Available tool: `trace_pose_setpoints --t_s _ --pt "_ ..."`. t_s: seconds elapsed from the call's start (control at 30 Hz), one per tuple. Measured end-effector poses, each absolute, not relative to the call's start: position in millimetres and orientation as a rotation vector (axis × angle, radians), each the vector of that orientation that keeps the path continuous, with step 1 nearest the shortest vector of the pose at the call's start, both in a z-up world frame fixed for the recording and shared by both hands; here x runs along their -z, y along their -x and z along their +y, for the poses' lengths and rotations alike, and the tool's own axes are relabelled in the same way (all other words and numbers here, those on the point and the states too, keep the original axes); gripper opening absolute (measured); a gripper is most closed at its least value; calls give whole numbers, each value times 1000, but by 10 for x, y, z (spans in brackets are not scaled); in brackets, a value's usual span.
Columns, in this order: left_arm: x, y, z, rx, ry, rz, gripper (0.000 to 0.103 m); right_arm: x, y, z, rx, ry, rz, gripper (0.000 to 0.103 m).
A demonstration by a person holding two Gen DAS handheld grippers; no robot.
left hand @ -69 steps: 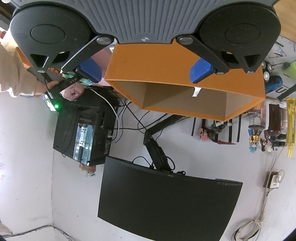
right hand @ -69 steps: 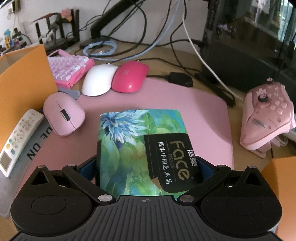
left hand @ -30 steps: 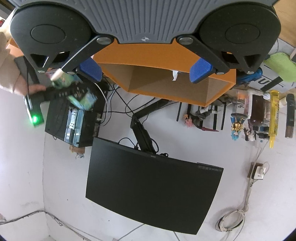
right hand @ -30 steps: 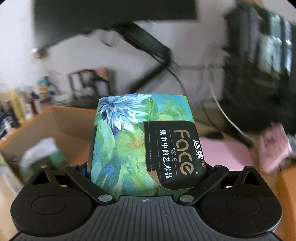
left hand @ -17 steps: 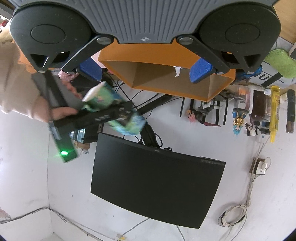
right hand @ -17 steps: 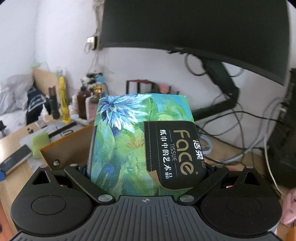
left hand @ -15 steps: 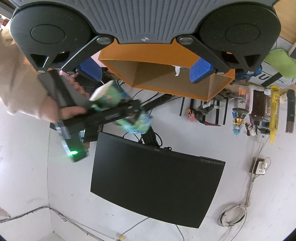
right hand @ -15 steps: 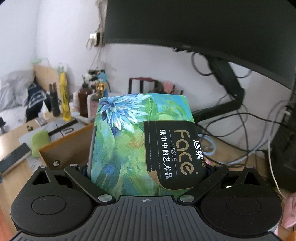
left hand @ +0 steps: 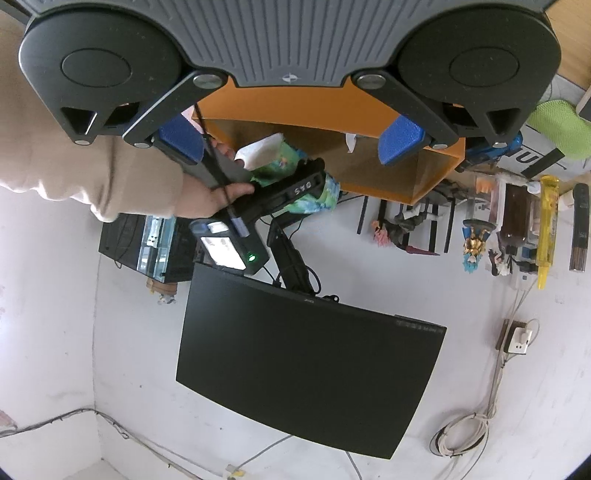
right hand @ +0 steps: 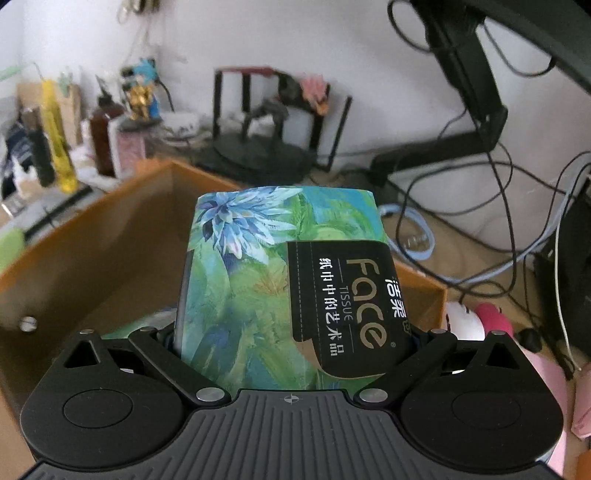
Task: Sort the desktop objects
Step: 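Lower the pack into the box and open the right tool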
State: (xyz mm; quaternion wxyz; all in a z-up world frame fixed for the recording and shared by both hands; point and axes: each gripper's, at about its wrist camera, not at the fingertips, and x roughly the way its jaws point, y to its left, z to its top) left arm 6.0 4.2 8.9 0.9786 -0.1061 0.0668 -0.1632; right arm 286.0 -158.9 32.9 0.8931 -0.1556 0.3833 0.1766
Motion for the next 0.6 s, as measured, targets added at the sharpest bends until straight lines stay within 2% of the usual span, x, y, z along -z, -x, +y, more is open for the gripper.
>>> trace_pose_setpoints --t_s 0.6 --pt "-26 -108 57 318 198 162 103 271 -3260 -1280 -179 490 1056 101"
